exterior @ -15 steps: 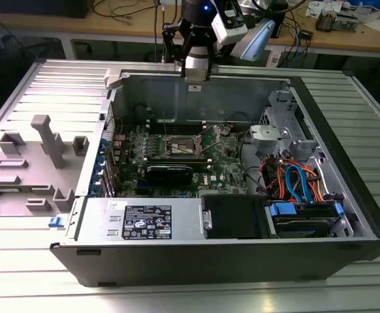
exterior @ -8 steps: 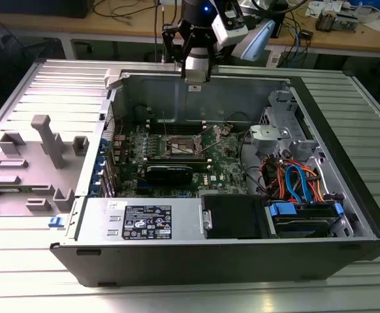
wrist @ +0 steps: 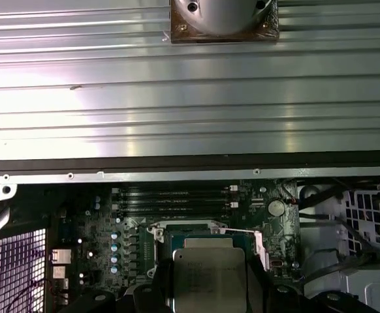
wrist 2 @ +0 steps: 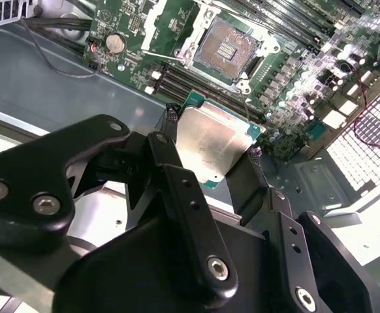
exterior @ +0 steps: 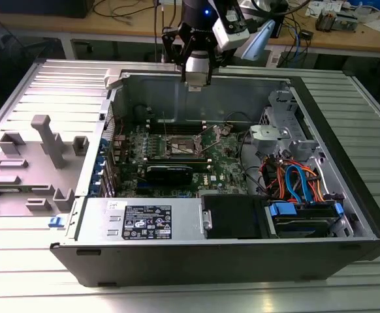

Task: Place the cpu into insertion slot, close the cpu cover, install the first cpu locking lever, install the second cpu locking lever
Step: 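Place the cpu into insertion slot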

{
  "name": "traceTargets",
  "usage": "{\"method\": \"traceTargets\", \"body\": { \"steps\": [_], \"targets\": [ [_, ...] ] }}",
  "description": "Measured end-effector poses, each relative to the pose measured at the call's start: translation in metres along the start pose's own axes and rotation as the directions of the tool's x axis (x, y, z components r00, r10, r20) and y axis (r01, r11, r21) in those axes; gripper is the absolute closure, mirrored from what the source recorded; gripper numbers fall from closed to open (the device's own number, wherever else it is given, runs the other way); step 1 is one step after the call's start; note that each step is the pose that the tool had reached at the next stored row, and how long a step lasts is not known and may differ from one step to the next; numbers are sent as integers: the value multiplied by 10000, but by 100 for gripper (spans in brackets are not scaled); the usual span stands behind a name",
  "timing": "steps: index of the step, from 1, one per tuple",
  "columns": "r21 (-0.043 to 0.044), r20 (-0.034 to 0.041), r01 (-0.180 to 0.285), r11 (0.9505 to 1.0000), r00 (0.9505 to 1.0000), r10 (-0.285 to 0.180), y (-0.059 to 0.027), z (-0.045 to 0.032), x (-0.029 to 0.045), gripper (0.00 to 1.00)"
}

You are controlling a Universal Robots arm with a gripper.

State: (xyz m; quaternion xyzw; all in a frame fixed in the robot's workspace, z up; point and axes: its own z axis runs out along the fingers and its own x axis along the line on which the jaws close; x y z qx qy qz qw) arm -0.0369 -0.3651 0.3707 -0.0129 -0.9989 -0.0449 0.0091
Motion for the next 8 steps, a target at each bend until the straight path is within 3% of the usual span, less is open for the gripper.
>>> {"method": "traceTargets", "body": {
  "steps": [5, 8],
  "targets": [
    [0, -1, 2, 10000, 10000, -2, -49, -3, -2, 45],
    [-3, 1, 13, 10000, 10000, -13, -123, -4, -1, 45]
  ]
}}
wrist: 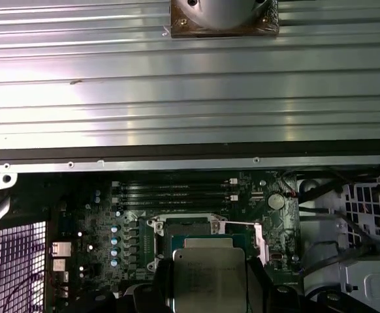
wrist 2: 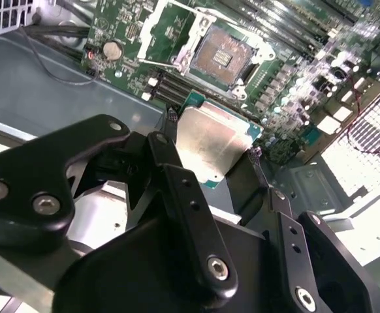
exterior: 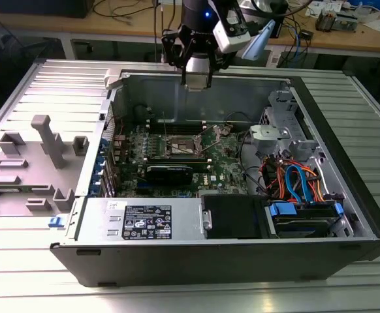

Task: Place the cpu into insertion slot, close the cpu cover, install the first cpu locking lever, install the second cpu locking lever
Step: 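Place the cpu into insertion slot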

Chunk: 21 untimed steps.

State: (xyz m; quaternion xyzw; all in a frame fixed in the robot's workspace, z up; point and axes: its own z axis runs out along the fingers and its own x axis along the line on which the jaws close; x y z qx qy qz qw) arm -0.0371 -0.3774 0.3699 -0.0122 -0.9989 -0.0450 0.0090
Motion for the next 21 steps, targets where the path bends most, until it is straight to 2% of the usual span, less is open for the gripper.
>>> {"method": "traceTargets", "body": {
  "steps": [12, 17, 21],
  "targets": [
    [3, 2, -41, 10000, 10000, 41, -17, -2, -1, 45],
    [-11, 64, -742, 9972, 9972, 742, -18, 3, -1, 45],
    [-28, 113, -1298, 9915, 9915, 1298, -18, 9, -1, 45]
  ]
}}
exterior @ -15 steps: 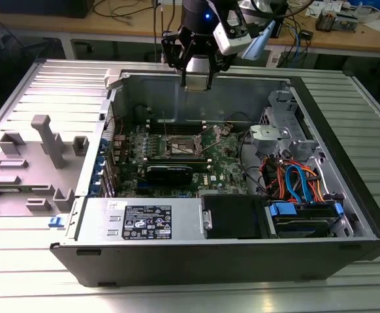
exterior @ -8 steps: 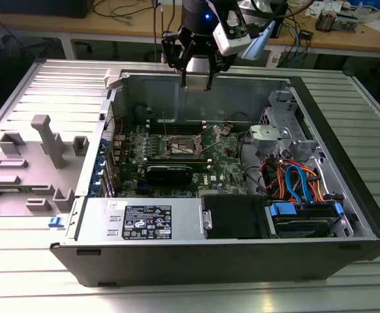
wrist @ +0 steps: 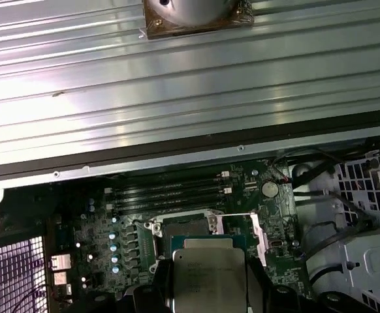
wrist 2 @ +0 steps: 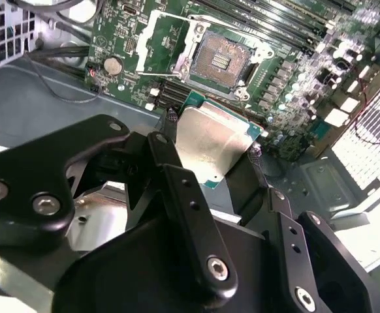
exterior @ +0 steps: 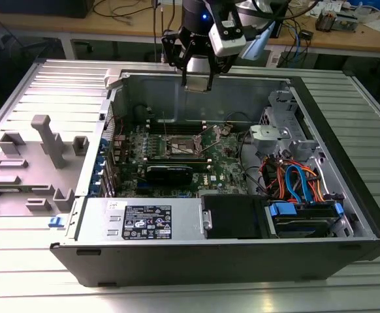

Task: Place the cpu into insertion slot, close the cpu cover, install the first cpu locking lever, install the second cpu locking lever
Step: 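Place the cpu into insertion slot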

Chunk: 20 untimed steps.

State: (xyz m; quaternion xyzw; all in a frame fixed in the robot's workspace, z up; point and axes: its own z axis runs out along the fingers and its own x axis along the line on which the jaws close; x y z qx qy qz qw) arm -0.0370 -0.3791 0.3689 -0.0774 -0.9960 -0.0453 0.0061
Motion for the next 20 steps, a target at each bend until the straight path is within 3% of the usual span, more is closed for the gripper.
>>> {"method": "traceTargets", "body": {
  "steps": [6, 11, 16, 20],
  "targets": [
    [-12, 45, -501, 9987, 9987, 501, -1, 5, 0, 45],
    [-25, 91, -1027, 9947, 9947, 1027, -1, 8, 0, 45],
    [-57, 184, -2075, 9782, 9780, 2076, -2, 20, 0, 45],
    [-70, 210, -2386, 9711, 9709, 2387, -2, 21, 0, 45]
  ]
}}
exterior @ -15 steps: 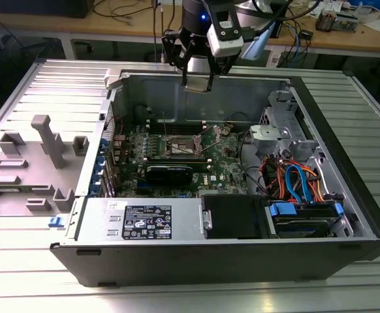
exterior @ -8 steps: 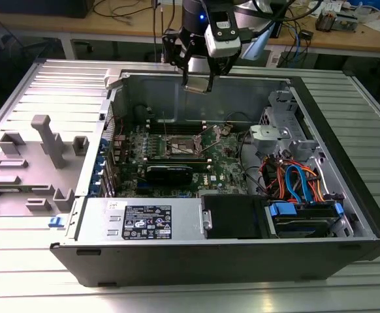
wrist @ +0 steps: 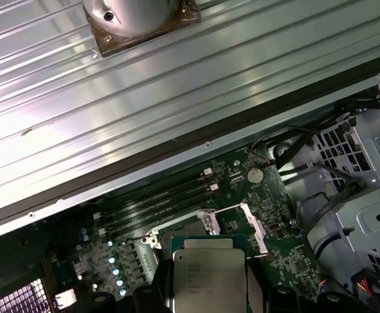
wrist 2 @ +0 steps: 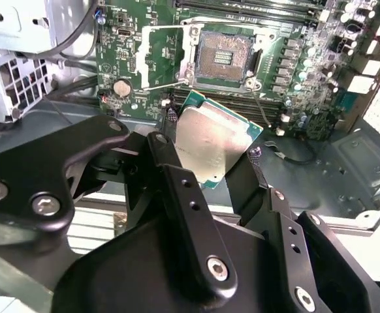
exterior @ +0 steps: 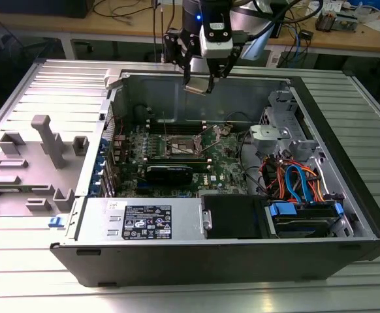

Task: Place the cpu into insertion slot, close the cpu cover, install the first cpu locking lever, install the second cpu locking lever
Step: 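Place the cpu into insertion slot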

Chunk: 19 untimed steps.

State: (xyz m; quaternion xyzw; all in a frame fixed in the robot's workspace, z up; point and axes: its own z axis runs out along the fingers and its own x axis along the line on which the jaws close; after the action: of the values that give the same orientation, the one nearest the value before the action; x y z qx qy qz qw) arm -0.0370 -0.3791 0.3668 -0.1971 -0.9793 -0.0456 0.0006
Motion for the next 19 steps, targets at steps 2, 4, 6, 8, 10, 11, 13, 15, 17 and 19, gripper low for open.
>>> {"method": "traceTargets", "body": {
  "steps": [2, 4, 6, 8, 10, 11, 13, 15, 17, 19],
  "targets": [
    [-6, 25, -283, 9996, 9996, 283, 0, 1, 0, 45],
    [-17, 67, -753, 9972, 9971, 753, -1, 8, 0, 45],
    [-31, 110, -1252, 9921, 9921, 1252, -1, 16, 0, 45],
    [-43, 140, -1599, 9871, 9870, 1599, -2, 21, 0, 45],
    [-61, 187, -2143, 9768, 9766, 2143, -2, 28, 0, 45],
    [-71, 207, -2373, 9714, 9712, 2374, -3, 31, -1, 45],
    [-84, 234, -2696, 9629, 9626, 2698, -3, 35, -1, 45],
    [-92, 248, -2864, 9581, 9578, 2865, -4, 37, -1, 45],
    [-97, 257, -2984, 9544, 9540, 2986, -4, 40, -1, 45],
    [-99, 260, -3005, 9537, 9534, 3007, -4, 40, -1, 45]
  ]
}}
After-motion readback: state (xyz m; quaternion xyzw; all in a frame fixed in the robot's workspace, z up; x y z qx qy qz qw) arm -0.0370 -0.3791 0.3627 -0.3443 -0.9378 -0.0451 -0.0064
